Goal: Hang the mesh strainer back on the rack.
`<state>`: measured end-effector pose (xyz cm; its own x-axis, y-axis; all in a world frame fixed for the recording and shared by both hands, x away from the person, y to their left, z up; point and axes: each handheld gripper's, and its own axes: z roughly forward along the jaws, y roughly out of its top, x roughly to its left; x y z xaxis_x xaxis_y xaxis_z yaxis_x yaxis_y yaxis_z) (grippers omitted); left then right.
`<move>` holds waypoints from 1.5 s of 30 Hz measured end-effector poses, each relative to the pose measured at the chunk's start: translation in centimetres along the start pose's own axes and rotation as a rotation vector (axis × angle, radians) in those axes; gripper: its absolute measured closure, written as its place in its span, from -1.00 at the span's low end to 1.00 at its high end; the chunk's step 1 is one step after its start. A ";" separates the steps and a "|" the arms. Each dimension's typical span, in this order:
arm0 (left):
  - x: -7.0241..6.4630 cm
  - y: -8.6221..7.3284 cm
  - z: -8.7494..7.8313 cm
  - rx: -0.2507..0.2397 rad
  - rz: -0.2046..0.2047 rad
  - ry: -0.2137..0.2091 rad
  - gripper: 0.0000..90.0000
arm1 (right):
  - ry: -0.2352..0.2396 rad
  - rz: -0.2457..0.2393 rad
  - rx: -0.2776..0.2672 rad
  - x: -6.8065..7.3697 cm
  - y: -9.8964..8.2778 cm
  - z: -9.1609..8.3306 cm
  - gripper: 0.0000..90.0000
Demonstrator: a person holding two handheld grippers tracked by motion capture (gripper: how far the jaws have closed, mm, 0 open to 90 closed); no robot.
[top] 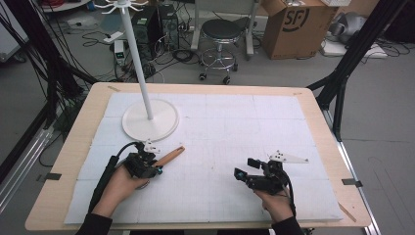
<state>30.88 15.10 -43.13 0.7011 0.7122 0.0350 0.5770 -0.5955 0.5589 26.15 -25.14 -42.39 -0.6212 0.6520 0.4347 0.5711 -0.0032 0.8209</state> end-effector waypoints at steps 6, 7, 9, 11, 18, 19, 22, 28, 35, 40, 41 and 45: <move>0.0 -0.3 0.0 -0.019 -0.007 0.003 0.50 | 0.000 -0.005 0.004 0.0 0.0 0.1 -0.66; 0.0 -0.3 0.0 -0.019 -0.007 0.002 0.50 | 0.001 -0.003 0.005 0.1 0.0 0.1 -0.66; -0.1 -0.2 0.0 -0.008 0.009 0.009 0.52 | 0.001 -0.005 0.005 0.1 0.0 0.1 -0.66; -0.3 0.0 0.0 0.003 0.012 0.015 0.53 | 0.002 -0.005 0.005 0.1 0.0 0.1 -0.66; -0.6 0.7 0.2 0.050 0.022 0.041 0.55 | 0.001 -0.007 0.008 0.0 0.0 0.2 -0.66; -0.6 0.6 0.2 0.046 0.021 0.041 0.55 | 0.002 -0.007 0.005 0.0 0.0 0.1 -0.66; -0.6 0.3 0.1 0.023 0.016 0.044 0.55 | 0.000 -0.009 0.001 0.0 0.0 0.1 -0.66; -0.1 -0.1 -0.1 -0.003 -0.002 0.012 0.55 | -0.004 -0.007 -0.006 -0.1 0.0 -0.1 -0.66; 0.3 -0.6 -0.5 -0.060 -0.027 -0.027 0.55 | -0.009 -0.004 -0.014 -0.3 0.1 -0.3 -0.66; 0.9 -1.1 -1.3 -0.115 -0.053 -0.078 0.55 | -0.008 0.000 -0.012 -0.3 0.1 -0.3 -0.66; 1.2 -1.2 -1.6 -0.132 -0.063 -0.075 0.55 | -0.008 0.001 -0.011 -0.2 0.1 -0.3 -0.66; 1.9 -1.4 -2.6 -0.232 -0.110 -0.127 0.54 | -0.009 -0.003 -0.009 -0.1 0.1 -0.2 -0.66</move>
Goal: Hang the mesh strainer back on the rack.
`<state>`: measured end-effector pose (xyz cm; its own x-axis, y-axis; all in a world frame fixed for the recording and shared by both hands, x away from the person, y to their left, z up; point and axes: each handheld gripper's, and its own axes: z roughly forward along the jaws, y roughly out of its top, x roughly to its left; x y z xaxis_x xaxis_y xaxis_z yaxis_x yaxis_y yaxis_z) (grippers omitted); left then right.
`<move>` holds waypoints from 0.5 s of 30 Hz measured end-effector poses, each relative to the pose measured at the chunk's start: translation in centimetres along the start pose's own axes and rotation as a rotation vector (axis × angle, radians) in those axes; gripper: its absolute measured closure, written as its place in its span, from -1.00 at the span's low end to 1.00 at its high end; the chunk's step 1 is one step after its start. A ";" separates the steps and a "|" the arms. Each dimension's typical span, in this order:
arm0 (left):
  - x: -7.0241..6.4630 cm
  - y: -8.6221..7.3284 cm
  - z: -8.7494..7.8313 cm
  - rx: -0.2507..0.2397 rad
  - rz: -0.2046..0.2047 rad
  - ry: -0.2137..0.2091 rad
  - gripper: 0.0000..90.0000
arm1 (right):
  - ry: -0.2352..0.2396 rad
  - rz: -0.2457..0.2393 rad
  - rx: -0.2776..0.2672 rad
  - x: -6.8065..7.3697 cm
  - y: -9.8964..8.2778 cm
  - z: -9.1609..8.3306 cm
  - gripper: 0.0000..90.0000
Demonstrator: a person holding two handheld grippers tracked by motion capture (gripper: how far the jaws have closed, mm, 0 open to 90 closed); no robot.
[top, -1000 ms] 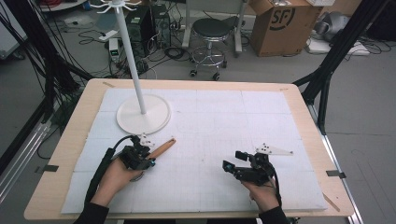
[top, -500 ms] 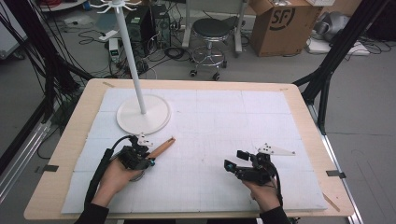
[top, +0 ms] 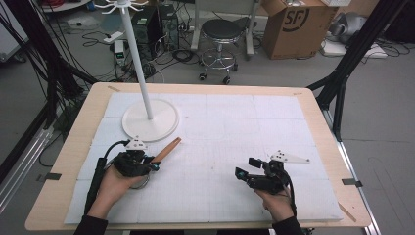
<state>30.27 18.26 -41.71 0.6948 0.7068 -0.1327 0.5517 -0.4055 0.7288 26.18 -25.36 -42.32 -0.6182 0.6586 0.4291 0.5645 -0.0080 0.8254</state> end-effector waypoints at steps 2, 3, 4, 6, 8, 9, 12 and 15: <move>0.2 0.1 -0.7 -0.056 -0.019 -0.011 0.54 | 0.001 0.001 0.001 0.0 0.0 0.0 -0.66; 0.3 0.1 -1.0 -0.080 -0.019 -0.020 0.54 | 0.000 -0.002 -0.001 0.0 0.0 0.0 -0.66; 0.3 0.2 -1.4 -0.106 -0.024 -0.026 0.54 | 0.000 0.002 0.000 0.0 0.0 0.0 -0.66; 0.5 0.3 -2.1 -0.150 -0.038 -0.044 0.54 | -0.001 0.002 0.000 -0.1 0.0 0.0 -0.66; 0.6 0.4 -2.7 -0.196 -0.052 -0.064 0.54 | 0.000 0.002 -0.001 -0.1 0.0 0.0 -0.66; 0.7 0.5 -2.9 -0.219 -0.063 -0.083 0.54 | -0.001 0.000 -0.002 -0.1 0.0 0.0 -0.66; 1.1 0.5 -3.7 -0.294 -0.095 -0.119 0.54 | -0.001 -0.001 -0.001 -0.2 0.0 0.0 -0.66; 1.3 0.6 -4.5 -0.353 -0.103 -0.140 0.54 | -0.002 0.001 0.000 -0.2 0.0 0.0 -0.66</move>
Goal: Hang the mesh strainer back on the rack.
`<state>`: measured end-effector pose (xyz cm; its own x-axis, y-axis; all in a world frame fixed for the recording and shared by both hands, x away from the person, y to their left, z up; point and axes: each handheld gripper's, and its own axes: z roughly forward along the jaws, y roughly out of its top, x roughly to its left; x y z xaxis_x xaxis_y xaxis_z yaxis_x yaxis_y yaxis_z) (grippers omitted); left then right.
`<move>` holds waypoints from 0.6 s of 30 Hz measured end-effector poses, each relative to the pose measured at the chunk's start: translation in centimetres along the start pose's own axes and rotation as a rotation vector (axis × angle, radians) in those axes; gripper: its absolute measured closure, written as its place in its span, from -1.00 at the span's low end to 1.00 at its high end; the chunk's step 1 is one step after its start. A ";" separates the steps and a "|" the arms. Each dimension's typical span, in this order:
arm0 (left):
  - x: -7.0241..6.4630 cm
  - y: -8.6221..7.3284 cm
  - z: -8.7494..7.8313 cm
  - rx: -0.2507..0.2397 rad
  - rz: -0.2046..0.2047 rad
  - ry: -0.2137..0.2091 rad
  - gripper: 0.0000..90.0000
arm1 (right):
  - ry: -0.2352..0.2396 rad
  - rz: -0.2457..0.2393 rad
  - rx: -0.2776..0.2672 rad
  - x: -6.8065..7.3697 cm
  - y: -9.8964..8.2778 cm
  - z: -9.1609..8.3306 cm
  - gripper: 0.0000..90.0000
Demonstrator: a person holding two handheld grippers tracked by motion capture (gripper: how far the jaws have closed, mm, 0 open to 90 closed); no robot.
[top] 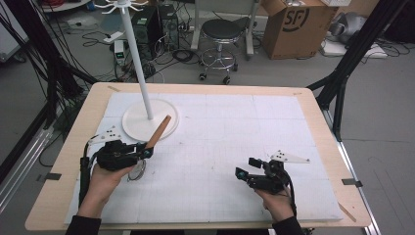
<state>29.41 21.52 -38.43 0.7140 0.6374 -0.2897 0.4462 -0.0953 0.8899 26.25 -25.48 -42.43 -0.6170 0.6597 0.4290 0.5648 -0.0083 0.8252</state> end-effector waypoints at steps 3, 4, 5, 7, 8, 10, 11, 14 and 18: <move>0.0 0.6 -0.6 -0.019 -0.011 0.006 0.54 | 0.001 0.006 0.003 0.0 0.0 0.0 -0.66; 0.1 0.8 -0.7 -0.023 -0.012 0.008 0.54 | -0.001 0.002 0.003 0.0 0.0 0.0 -0.66; 0.1 0.9 -0.9 -0.030 -0.018 0.008 0.54 | -0.001 0.003 0.003 0.0 0.0 0.1 -0.66; 0.2 1.1 -1.1 -0.044 -0.025 0.011 0.54 | 0.003 0.008 0.005 0.0 0.0 0.1 -0.66; 0.2 1.2 -1.3 -0.051 -0.025 0.010 0.54 | 0.004 0.008 0.006 0.0 -0.1 0.1 -0.66; 0.2 1.5 -1.5 -0.067 -0.026 0.010 0.54 | 0.004 0.005 0.007 -0.1 -0.1 0.2 -0.66; 0.1 1.7 -1.6 -0.073 -0.021 0.008 0.54 | 0.006 0.009 0.008 -0.1 -0.1 0.2 -0.66; 0.0 2.4 -1.9 -0.095 -0.016 0.009 0.54 | 0.005 0.012 0.004 -0.1 -0.1 0.2 -0.66; 0.0 3.3 -2.6 -0.153 -0.027 0.006 0.54 | 0.008 0.015 0.004 -0.2 -0.1 0.1 -0.66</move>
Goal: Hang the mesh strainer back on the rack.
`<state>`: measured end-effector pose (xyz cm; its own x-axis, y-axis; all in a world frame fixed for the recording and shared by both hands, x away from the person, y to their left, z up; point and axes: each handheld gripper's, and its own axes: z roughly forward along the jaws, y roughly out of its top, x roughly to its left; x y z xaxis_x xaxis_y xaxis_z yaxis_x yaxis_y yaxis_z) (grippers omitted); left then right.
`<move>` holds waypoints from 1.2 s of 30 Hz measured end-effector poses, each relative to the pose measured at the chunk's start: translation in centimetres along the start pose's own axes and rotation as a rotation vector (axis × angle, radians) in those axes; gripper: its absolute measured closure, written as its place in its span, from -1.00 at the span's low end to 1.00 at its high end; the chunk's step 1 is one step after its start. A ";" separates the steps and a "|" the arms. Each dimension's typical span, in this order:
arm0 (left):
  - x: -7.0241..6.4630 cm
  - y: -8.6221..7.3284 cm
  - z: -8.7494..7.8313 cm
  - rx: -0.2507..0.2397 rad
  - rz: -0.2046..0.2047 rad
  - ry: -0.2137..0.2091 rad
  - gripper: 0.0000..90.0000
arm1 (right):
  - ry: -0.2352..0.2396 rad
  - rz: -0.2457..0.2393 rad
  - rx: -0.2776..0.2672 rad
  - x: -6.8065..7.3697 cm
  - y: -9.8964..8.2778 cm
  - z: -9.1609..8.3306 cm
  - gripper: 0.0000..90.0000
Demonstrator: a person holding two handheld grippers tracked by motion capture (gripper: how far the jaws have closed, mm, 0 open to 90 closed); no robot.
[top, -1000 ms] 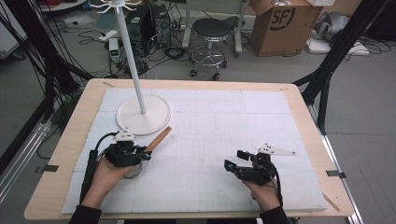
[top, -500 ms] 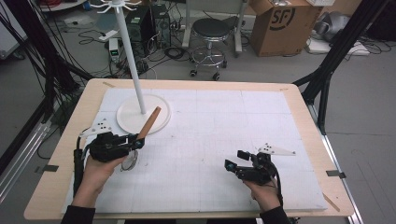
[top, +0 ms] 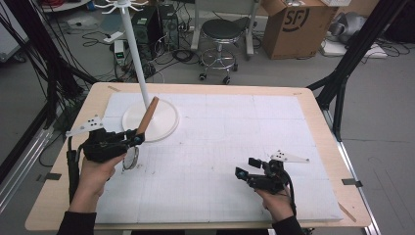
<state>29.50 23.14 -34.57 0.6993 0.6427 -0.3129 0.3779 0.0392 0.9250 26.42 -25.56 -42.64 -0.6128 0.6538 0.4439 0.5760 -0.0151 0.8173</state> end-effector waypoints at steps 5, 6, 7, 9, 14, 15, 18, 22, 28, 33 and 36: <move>0.0 1.2 -0.7 -0.070 -0.009 -0.007 0.54 | 0.004 0.001 -0.004 -0.1 0.0 0.0 -0.66; -0.1 1.4 -0.8 -0.076 -0.002 0.001 0.54 | 0.005 0.002 -0.003 -0.1 0.0 0.0 -0.66; -0.1 1.6 -0.9 -0.087 0.000 0.001 0.54 | 0.005 0.003 -0.004 -0.1 0.0 0.0 -0.66; -0.1 2.0 -1.1 -0.117 -0.002 -0.010 0.54 | 0.005 0.003 -0.006 -0.2 0.0 0.0 -0.66; 0.0 3.1 -1.5 -0.194 -0.003 -0.022 0.54 | 0.013 0.006 -0.008 -0.3 0.0 0.1 -0.66; 0.0 3.4 -1.5 -0.197 0.004 -0.017 0.54 | 0.014 0.009 -0.007 -0.3 0.0 0.1 -0.66; 0.0 4.0 -1.6 -0.224 0.016 -0.011 0.54 | 0.015 0.004 -0.005 -0.3 0.0 0.2 -0.66; -0.1 4.6 -1.8 -0.310 0.063 -0.022 0.54 | 0.021 0.012 -0.004 -0.4 0.1 0.3 -0.66; 0.2 5.8 -2.1 -0.358 0.068 -0.006 0.54 | 0.027 0.020 -0.011 -0.6 0.1 0.5 -0.66; 0.3 6.8 -2.1 -0.383 0.067 -0.012 0.54 | 0.035 0.018 -0.009 -0.4 0.1 0.6 -0.66; 0.4 7.3 -2.1 -0.401 0.058 -0.011 0.54 | 0.037 0.018 -0.012 -0.3 0.1 0.5 -0.66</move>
<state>31.25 25.33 -27.45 0.7200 0.6443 -0.2580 0.0722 0.3002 0.9511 26.97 -25.35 -42.87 -0.6223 0.6249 0.4715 0.5808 -0.0353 0.8133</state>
